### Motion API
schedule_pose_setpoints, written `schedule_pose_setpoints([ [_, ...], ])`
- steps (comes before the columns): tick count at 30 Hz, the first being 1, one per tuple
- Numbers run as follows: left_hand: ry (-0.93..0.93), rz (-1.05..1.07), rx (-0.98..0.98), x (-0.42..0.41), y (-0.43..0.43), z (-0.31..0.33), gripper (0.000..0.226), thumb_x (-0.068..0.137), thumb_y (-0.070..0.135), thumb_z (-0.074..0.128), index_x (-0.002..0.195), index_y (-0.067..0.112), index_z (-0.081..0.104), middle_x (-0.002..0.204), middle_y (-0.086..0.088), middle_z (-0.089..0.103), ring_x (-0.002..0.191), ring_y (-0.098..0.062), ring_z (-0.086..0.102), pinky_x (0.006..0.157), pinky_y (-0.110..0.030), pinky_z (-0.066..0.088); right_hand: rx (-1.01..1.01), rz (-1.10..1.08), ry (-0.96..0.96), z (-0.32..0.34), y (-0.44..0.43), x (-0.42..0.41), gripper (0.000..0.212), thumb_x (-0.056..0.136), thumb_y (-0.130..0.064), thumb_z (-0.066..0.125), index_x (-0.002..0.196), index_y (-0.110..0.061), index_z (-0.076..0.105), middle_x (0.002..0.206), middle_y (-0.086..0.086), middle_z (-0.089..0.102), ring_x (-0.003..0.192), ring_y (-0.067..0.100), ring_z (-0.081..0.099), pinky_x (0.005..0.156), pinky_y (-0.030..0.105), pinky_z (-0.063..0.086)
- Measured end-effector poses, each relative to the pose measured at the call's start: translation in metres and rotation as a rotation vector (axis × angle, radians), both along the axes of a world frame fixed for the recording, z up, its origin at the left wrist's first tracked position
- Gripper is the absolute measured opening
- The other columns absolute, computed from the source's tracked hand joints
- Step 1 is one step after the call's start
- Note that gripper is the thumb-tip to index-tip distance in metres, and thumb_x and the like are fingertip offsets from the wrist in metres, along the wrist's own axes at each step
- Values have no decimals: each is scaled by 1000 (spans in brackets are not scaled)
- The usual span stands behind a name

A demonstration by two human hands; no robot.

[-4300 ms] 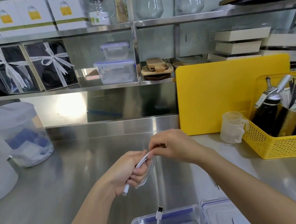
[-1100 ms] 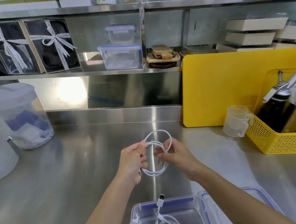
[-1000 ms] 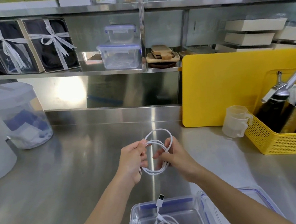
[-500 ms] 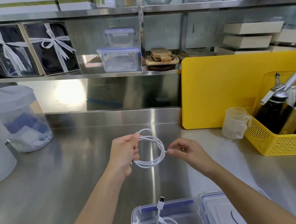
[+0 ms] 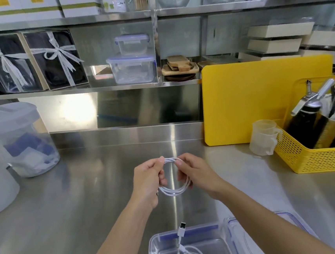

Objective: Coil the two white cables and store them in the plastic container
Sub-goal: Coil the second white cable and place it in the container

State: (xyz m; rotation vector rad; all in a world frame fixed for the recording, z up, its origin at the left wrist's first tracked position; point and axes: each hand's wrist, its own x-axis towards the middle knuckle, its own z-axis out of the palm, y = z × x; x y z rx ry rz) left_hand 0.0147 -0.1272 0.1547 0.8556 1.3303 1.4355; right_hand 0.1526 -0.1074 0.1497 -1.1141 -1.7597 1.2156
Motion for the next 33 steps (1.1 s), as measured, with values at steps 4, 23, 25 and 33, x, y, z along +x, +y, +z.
schedule_pose_setpoints([
  [4, 55, -147, -74, -11, -3, 10, 23, 89, 10, 58, 69, 3, 65, 54, -8, 58, 40, -15, 54, 49, -28, 51, 82, -69, -11, 1, 7, -1, 18, 94, -15, 48, 85, -5, 60, 56, -2, 49, 46, -1, 41, 50, 15, 35],
  [23, 5, -591, -170, -23, -11, 1, 15, 73, -3, 68, 61, 7, 66, 92, -22, 63, 76, -25, 65, 67, -32, 55, 216, 51, -253, 6, 11, 16, 22, 92, -18, 51, 81, -5, 66, 56, -4, 51, 53, 7, 45, 57, 21, 38],
  [25, 33, -497, -74, -13, -11, 2, 25, 74, -15, 63, 65, 4, 50, 83, -20, 63, 54, -21, 65, 52, -27, 56, 201, 48, -196, 7, 11, 18, 20, 92, -15, 51, 83, -4, 65, 55, -4, 51, 50, 3, 44, 53, 14, 37],
  [33, 793, -157, 40, 3, -9, -11, 33, 85, 10, 58, 75, 22, 29, 77, -17, 63, 56, -31, 65, 56, -42, 54, 267, 52, -323, -6, 7, 12, 19, 93, -21, 51, 80, -11, 62, 58, -8, 49, 54, 4, 44, 58, 22, 39],
])
